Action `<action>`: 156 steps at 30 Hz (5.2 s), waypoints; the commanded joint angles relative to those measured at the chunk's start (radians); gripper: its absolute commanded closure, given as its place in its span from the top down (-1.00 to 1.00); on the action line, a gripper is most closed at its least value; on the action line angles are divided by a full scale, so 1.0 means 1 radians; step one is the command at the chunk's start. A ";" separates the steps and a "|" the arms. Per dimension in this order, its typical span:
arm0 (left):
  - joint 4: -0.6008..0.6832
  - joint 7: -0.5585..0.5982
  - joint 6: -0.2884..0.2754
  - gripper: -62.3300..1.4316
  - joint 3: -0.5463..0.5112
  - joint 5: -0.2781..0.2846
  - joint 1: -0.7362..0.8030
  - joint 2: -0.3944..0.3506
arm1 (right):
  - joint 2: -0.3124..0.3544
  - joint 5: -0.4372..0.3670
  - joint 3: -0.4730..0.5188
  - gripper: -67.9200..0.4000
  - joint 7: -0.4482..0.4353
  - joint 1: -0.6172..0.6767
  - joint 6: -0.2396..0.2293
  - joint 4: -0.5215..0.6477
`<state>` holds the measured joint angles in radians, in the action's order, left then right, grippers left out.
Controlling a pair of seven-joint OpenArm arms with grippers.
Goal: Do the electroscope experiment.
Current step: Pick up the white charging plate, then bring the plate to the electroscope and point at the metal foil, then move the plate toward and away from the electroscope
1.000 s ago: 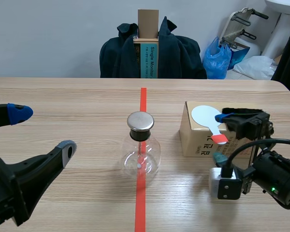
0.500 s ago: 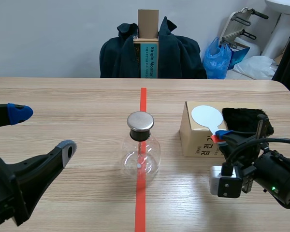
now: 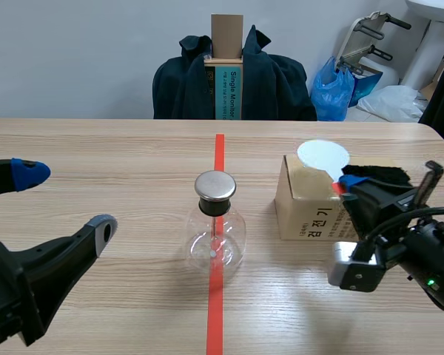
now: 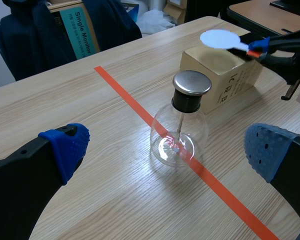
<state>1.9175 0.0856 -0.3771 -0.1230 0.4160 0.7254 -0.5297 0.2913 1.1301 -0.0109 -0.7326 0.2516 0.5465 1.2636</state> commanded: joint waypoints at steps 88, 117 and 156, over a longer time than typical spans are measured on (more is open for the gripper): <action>-0.856 0.239 -0.104 -0.87 0.471 -0.309 -0.673 0.166 | 0.145 -0.354 -0.293 -0.96 -0.320 -0.172 -0.014 0.006; -0.856 0.239 -0.103 -0.87 0.471 -0.309 -0.673 0.166 | 0.132 -0.123 -0.292 -0.96 -0.329 -0.220 -0.105 -0.032; -0.856 0.239 -0.103 -0.87 0.471 -0.309 -0.673 0.166 | 0.132 -0.076 -0.292 -0.96 -0.286 -0.215 -0.047 -0.032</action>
<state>1.0359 0.3084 -0.4786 0.3466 0.0971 0.0658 -0.3660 0.4183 1.0664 -0.3092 -1.0260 0.0483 0.4931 1.2079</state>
